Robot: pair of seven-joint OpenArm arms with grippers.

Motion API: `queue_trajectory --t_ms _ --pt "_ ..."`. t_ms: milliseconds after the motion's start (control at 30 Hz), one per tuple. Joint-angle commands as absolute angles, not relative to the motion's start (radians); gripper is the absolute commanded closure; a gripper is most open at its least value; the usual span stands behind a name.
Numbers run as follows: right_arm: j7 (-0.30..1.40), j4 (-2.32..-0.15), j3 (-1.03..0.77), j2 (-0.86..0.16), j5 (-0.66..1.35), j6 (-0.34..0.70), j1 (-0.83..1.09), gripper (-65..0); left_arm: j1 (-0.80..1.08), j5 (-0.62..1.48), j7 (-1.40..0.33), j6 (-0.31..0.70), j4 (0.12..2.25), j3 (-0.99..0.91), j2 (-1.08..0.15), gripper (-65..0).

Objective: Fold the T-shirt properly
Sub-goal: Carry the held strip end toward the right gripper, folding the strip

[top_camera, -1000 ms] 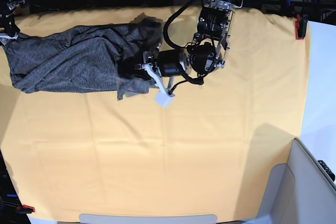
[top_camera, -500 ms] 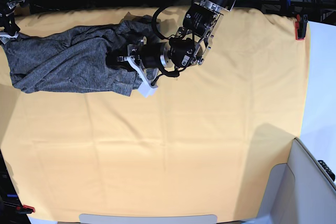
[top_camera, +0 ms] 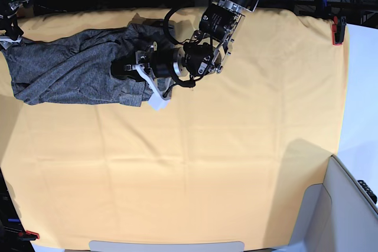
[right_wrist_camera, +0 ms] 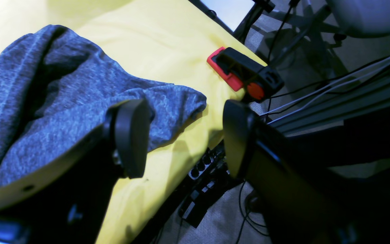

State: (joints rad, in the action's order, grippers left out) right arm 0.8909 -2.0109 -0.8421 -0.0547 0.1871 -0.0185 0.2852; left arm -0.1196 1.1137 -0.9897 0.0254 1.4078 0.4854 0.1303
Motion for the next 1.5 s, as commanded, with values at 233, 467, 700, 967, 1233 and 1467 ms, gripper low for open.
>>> queue_trajectory --t_ms 233,467,700,967,1233,1467 --pt "0.866 -2.018 -0.845 -0.067 0.185 -0.019 0.285 -34.5 -0.140 1.142 -0.977 0.035 1.428 0.489 0.157 -1.3" --pt "0.866 -1.995 -0.843 -0.065 0.185 -0.019 0.282 -34.5 -0.180 1.142 -0.975 0.035 1.423 0.545 0.157 -1.3" --pt "0.866 -1.995 -0.843 -0.065 0.186 -0.019 0.283 -34.5 -0.208 1.141 -0.944 0.035 1.372 0.552 0.157 -1.3" --pt "0.866 -1.995 -0.843 -0.039 0.186 -0.019 0.282 -34.5 -0.217 1.141 -0.931 0.036 1.349 0.552 0.157 -1.4" --pt "0.866 -1.995 -0.842 -0.038 0.186 -0.019 0.282 -34.5 -0.219 1.141 -0.931 0.036 1.349 0.553 0.157 -1.4" --pt "0.866 -1.995 -0.842 -0.036 0.186 -0.019 0.283 -34.5 -0.222 1.141 -0.931 0.038 1.349 0.599 0.157 -9.2"
